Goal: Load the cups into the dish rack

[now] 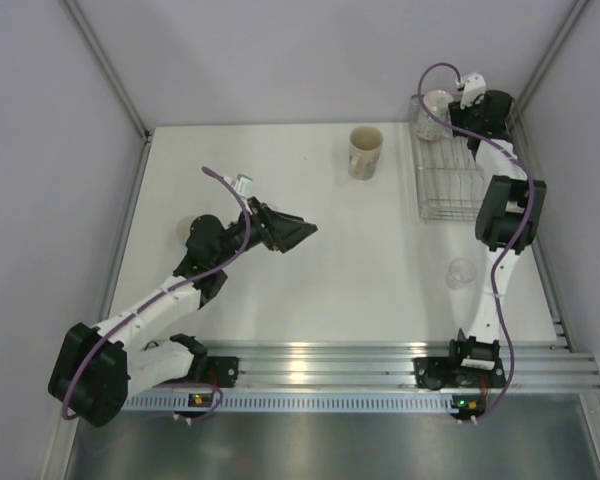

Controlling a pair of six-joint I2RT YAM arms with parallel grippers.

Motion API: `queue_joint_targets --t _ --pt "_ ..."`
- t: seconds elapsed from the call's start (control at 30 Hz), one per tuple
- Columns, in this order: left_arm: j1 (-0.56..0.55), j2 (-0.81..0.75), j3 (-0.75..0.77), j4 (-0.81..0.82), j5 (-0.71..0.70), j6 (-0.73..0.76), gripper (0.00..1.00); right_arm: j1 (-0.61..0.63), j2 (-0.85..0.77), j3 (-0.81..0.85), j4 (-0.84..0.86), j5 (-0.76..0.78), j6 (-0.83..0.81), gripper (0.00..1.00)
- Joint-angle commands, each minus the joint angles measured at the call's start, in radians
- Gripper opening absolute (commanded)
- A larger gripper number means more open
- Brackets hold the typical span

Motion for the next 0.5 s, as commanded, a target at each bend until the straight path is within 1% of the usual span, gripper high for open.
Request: queue_joint_targets --t 0.0,0.17,0.2,0.23,0.3,0.33,0.47 --pt "-0.009 0.0 0.032 0.076 -0.008 0.004 0.98 -0.011 -0.103 -0.021 0.086 -0.006 0.033 0.52" --pt "-0.016 -0.008 0.026 0.075 -0.018 0.027 0.98 -0.01 -0.19 -0.105 0.083 -0.066 0.093 0.53" --pt "-0.016 -0.008 0.038 0.047 -0.034 0.036 0.98 -0.011 -0.203 -0.114 0.076 -0.069 0.105 0.54" --pt "-0.016 -0.009 0.061 -0.009 -0.047 0.075 0.98 -0.011 -0.224 -0.116 0.031 -0.08 0.116 0.54" --pt "-0.014 -0.014 0.111 -0.171 -0.078 0.106 0.98 -0.011 -0.247 -0.124 -0.013 -0.078 0.134 0.54" --pt "-0.015 -0.014 0.148 -0.218 -0.11 0.114 0.98 -0.013 -0.262 -0.133 -0.033 -0.075 0.163 0.54" --pt "-0.015 -0.018 0.214 -0.379 -0.159 0.146 0.98 -0.014 -0.377 -0.194 -0.089 -0.048 0.243 0.53"
